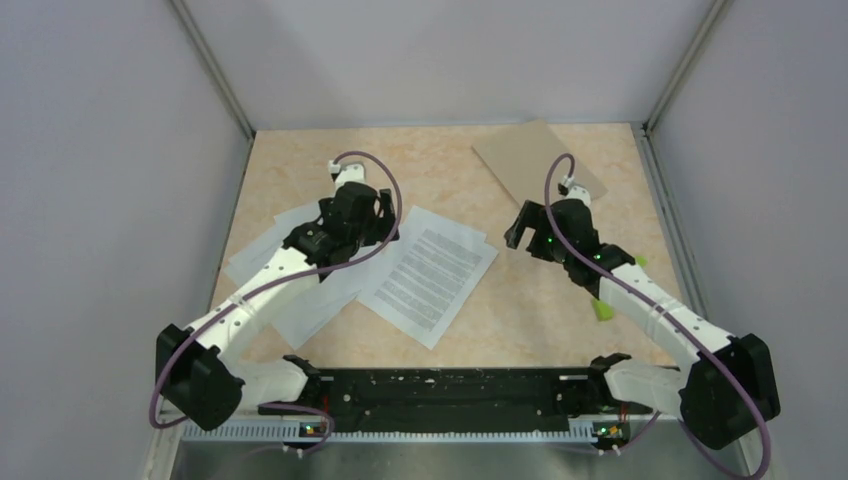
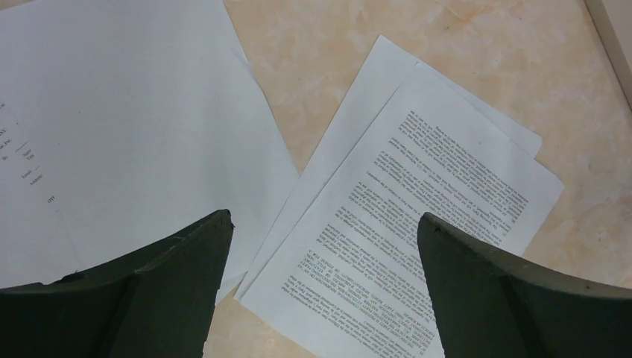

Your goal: Put the files into the folder

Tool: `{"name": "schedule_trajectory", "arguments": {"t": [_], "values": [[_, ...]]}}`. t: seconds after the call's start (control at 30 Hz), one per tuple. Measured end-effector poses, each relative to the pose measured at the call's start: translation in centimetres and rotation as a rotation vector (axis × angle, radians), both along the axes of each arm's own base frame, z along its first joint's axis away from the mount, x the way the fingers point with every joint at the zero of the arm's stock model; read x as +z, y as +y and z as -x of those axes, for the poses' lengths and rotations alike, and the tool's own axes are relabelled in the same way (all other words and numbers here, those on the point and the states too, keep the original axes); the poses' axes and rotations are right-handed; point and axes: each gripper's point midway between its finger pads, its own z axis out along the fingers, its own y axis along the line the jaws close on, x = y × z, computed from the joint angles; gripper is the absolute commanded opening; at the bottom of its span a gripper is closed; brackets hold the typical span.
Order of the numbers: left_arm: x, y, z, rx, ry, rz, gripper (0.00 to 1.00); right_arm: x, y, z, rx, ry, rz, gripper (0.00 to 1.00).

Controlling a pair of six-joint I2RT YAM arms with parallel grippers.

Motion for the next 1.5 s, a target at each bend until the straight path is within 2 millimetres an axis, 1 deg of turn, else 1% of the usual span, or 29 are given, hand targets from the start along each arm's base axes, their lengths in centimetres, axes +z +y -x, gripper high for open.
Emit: {"name": "schedule_trajectory", "arguments": {"t": [0.37, 0.5, 0.57, 0.63, 0.73, 0.8, 0.9, 1.03, 1.17, 1.2, 1.33, 1.5], "values": [[-0.7, -0.4, 0.2, -0.026, 0.032, 0.036, 0.99, -0.9, 0.9, 0.8, 0.039, 0.058, -0.03, 0.99], [-0.8, -0.8, 0.3, -0.055, 0.052, 0.067, 0.99, -0.9, 2.2, 1.3, 0.067, 0.068, -0.062, 0.99], [-1.0, -1.1, 0.5, -0.07, 0.066, 0.077, 0.99, -1.1, 3.6, 1.8, 0.099, 0.071, -0.077, 0.99], [-1.3, -1.4, 0.7, -0.083, 0.081, 0.084, 0.99, -1.9, 5.0, 2.4, 0.132, 0.09, -0.084, 0.99], [-1.8, -1.7, 1.0, -0.087, 0.104, 0.104, 0.99, -4.3, 7.1, 3.6, 0.173, 0.148, -0.082, 0.99], [-2.3, -1.7, 1.1, -0.075, 0.119, 0.12, 0.99, -5.8, 8.0, 4.2, 0.181, 0.185, -0.085, 0.99], [-3.6, -1.3, 1.5, -0.044, 0.154, 0.146, 0.99, -7.2, 8.9, 4.9, 0.174, 0.223, -0.101, 0.99], [-5.0, -0.7, 2.0, -0.006, 0.191, 0.154, 0.99, -8.1, 9.9, 5.1, 0.148, 0.231, -0.152, 0.99], [-4.8, -0.1, 1.9, 0.021, 0.179, 0.167, 0.99, -9.5, 10.4, 5.1, 0.119, 0.249, -0.164, 0.99], [-4.6, 0.0, 1.9, 0.027, 0.173, 0.172, 0.99, -9.5, 10.6, 4.9, 0.115, 0.245, -0.17, 0.99], [-3.9, 1.0, 1.6, 0.058, 0.15, 0.186, 0.99, -9.4, 11.5, 3.4, 0.093, 0.212, -0.194, 0.99], [-4.2, 2.3, 1.3, 0.101, 0.151, 0.189, 0.99, -9.3, 12.8, 1.2, 0.078, 0.191, -0.188, 0.99]]}}
